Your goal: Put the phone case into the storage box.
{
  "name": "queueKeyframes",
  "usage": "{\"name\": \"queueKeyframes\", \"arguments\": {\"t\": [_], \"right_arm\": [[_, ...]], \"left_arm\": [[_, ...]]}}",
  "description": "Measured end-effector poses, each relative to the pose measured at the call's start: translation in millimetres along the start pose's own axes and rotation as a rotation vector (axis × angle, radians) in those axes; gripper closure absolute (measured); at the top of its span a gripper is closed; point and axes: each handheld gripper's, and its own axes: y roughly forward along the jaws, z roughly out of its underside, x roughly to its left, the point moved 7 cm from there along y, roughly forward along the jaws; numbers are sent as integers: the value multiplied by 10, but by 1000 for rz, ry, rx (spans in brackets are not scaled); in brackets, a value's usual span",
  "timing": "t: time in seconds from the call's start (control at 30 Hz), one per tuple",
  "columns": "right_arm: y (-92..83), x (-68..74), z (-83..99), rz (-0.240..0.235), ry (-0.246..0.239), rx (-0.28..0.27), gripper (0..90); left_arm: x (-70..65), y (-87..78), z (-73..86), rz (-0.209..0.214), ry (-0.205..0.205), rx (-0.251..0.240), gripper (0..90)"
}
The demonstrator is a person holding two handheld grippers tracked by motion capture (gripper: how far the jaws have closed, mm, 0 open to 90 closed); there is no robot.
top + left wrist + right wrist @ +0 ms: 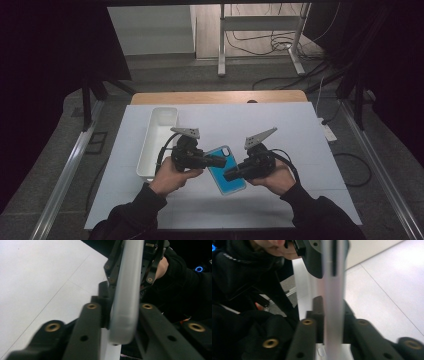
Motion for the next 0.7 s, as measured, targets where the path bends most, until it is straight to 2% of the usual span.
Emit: {"name": "queueKeyframes", "arguments": {"t": [0.13, 0.33, 0.5, 0.53, 0.6, 0.7], "right_arm": [[-7, 21, -15, 9, -10, -3, 853], [-37, 22, -42, 71, -40, -22, 854], [-56, 7, -60, 126, -62, -40, 853], [-62, 0, -58, 139, -60, -40, 853], [-68, -8, -58, 151, -61, -42, 853], [-97, -31, -73, 198, -73, -60, 853]], "left_arm": [[-3, 2, -11, -16, 6, -10, 720], [-7, -30, -42, -75, 21, -23, 650], [-22, -70, -76, -126, 37, -32, 531], [-22, -70, -76, -126, 37, -32, 507], [-15, -88, -91, -153, 43, -35, 482], [12, -112, -111, -201, 42, -54, 369]]}}
